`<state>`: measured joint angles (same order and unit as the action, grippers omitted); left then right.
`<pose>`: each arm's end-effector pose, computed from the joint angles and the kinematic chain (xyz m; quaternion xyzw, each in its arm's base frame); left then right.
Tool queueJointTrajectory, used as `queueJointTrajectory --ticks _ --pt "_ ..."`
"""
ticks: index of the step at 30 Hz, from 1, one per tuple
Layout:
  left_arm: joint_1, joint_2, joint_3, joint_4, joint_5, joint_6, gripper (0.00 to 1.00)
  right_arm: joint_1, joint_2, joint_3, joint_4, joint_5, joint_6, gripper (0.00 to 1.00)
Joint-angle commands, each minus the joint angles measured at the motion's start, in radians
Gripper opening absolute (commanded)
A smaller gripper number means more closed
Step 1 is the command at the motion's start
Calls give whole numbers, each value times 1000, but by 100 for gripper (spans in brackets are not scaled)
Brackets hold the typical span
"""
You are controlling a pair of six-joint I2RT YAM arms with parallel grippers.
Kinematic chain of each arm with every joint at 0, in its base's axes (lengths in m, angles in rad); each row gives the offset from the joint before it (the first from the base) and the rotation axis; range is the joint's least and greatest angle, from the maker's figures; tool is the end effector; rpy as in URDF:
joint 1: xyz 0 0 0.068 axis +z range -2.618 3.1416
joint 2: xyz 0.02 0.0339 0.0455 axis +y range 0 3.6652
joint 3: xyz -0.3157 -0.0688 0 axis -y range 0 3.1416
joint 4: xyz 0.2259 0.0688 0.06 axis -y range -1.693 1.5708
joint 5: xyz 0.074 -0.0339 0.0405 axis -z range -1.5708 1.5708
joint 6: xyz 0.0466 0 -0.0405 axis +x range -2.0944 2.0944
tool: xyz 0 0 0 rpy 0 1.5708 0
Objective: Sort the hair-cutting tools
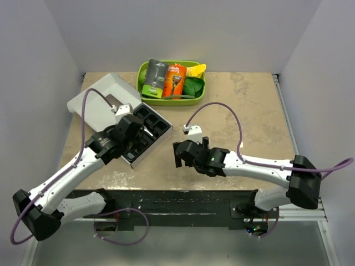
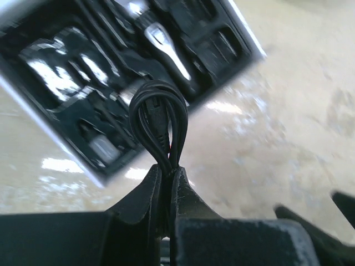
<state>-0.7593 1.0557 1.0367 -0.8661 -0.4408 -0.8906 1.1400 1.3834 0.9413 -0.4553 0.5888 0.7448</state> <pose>0.1334 -0.0992 0.3540 -0.1336 0.9122 -0.1012 0.3738 0.1327 0.2267 0.2931 -0.0833 0.9045 0.0948 0.4074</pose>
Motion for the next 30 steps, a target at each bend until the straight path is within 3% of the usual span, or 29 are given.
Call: queueJointTrajectory --ticks 1,7,11,18,23,30 --pt "161 -19 17 39 40 200 0 20 -53 51 -32 55 28 96" --pt "385 20 -36 245 209 211 0 41 -81 56 -62 63 36 95" --pt "521 61 -64 381 387 115 0 47 -101 39 -72 66 51 95" --pt "606 150 -101 525 482 -22 0 55 -93 19 -63 55 59 95" --pt "620 119 -240 650 514 -194 0 58 -54 8 -36 42 59 95" --pt "618 -3 -371 690 410 -269 0 63 -24 10 -31 37 57 96"
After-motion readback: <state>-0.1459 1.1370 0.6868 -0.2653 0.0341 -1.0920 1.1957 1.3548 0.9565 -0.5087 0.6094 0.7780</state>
